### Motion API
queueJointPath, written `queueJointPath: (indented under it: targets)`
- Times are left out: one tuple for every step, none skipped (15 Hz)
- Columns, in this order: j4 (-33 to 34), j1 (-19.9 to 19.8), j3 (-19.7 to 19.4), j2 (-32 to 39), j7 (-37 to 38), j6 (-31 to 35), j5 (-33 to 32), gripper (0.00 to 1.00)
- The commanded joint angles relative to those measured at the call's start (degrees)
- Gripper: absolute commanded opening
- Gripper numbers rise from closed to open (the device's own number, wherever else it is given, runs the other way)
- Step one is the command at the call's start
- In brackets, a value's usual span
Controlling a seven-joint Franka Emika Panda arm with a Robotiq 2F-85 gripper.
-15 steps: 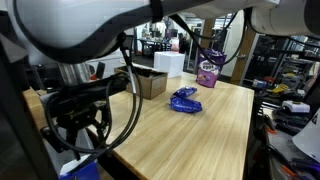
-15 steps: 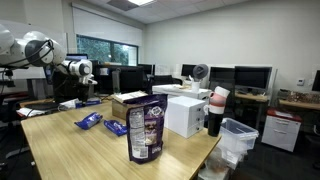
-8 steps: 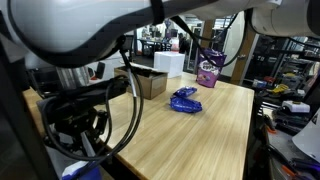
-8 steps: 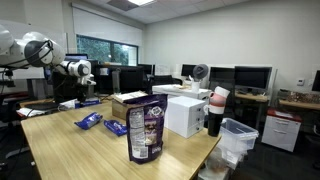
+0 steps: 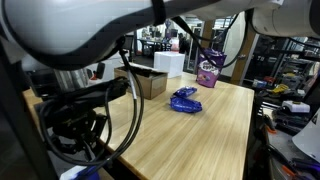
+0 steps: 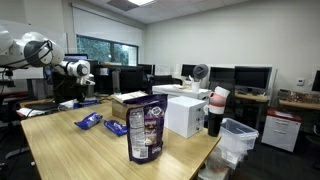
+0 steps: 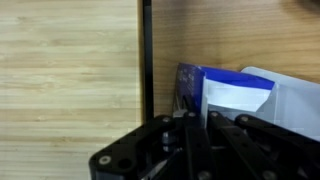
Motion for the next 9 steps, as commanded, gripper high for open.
queueJointPath:
  targets:
    - [0.5, -0.1, 0.0, 0.1, -0.1, -0.8, 0.0, 0.05]
    - [0.5, -0.2, 0.0, 0.1, -0.1, -0.8, 0.0, 0.05]
    - [0.5, -0.2, 0.0, 0.1, -0.1, -0.7, 0.0, 0.05]
    - [0.5, -0.2, -0.1, 0.0, -0.1, -0.7, 0.0, 0.05]
    - [0.5, -0.2, -0.1, 0.0, 0.0, -0.5, 0.0, 0.05]
    - [0.5, -0.1, -0.2, -0.2, 0.3, -0.8, -0.1, 0.05]
    - [0.5, -0.1, -0.4, -0.5, 0.4, -0.7, -0.2, 0.05]
    - [0.3, 0.0, -0.6, -1.0, 0.7, -0.5, -0.3, 0.05]
    - [0.3, 0.0, -0.8, -1.2, 0.7, -0.4, -0.4, 0.05]
